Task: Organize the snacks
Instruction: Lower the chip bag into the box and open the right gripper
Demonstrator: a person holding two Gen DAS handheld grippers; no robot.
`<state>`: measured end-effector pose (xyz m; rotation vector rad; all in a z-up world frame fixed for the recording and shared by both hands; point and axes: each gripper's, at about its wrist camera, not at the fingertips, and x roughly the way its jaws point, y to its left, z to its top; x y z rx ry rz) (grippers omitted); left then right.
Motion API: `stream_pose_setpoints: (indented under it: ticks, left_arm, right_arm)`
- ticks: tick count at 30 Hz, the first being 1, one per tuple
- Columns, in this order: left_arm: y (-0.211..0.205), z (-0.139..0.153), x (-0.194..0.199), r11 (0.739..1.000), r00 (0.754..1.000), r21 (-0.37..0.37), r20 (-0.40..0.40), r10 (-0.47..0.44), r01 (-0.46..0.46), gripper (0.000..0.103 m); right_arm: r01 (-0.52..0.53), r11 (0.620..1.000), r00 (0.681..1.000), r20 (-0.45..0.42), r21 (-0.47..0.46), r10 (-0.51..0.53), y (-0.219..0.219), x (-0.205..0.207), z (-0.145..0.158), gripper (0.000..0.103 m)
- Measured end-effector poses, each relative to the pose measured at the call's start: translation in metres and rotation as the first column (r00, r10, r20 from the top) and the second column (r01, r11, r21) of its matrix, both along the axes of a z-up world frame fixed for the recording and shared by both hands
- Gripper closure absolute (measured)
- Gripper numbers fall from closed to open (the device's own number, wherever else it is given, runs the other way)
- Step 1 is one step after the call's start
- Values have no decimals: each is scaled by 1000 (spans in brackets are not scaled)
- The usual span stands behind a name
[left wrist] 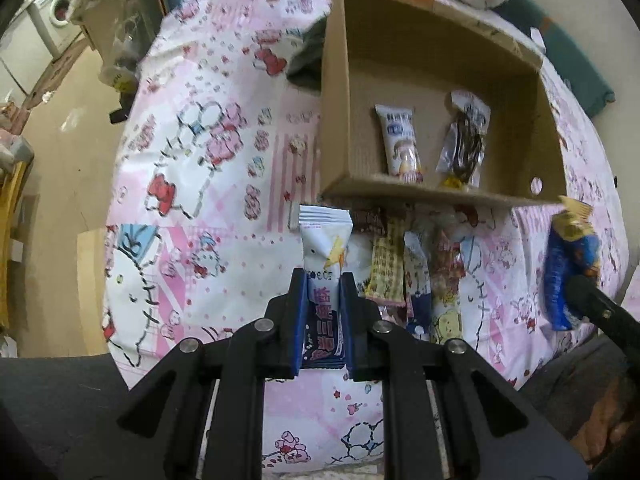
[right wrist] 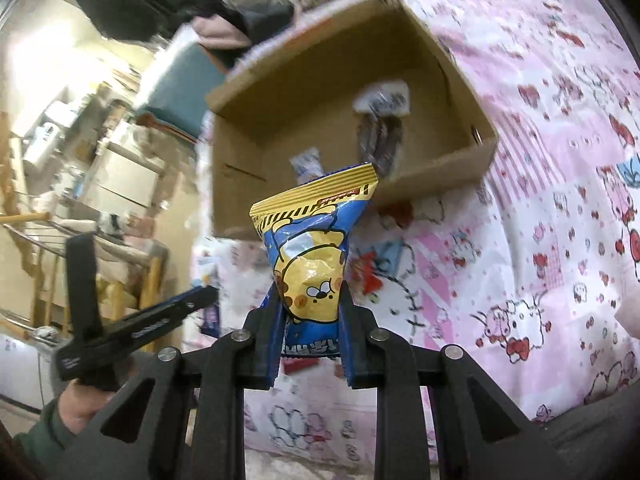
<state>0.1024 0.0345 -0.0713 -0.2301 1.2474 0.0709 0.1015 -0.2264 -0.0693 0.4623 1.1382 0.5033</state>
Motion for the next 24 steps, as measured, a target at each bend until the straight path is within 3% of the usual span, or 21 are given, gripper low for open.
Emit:
stream_pose_setpoints:
  ticks: [8, 12, 20, 24]
  left_arm:
    - [10, 44, 0, 999, 990, -40, 139, 36, -30, 90]
    - [16, 54, 0, 1000, 981, -17, 193, 27, -24, 90]
    - [19, 46, 10, 994, 984, -89, 159, 80, -66, 90]
    - [12, 54, 8, 998, 981, -57, 189, 36, -26, 90]
  right_arm:
    - [62, 998, 997, 49, 32, -63, -12, 2, 49, 79]
    - [46, 999, 992, 117, 9, -47, -13, 10, 72, 79]
    - [18, 999, 997, 69, -48, -14, -10, 30, 61, 79]
    - [45, 997, 997, 57, -55, -42, -13, 35, 55, 79]
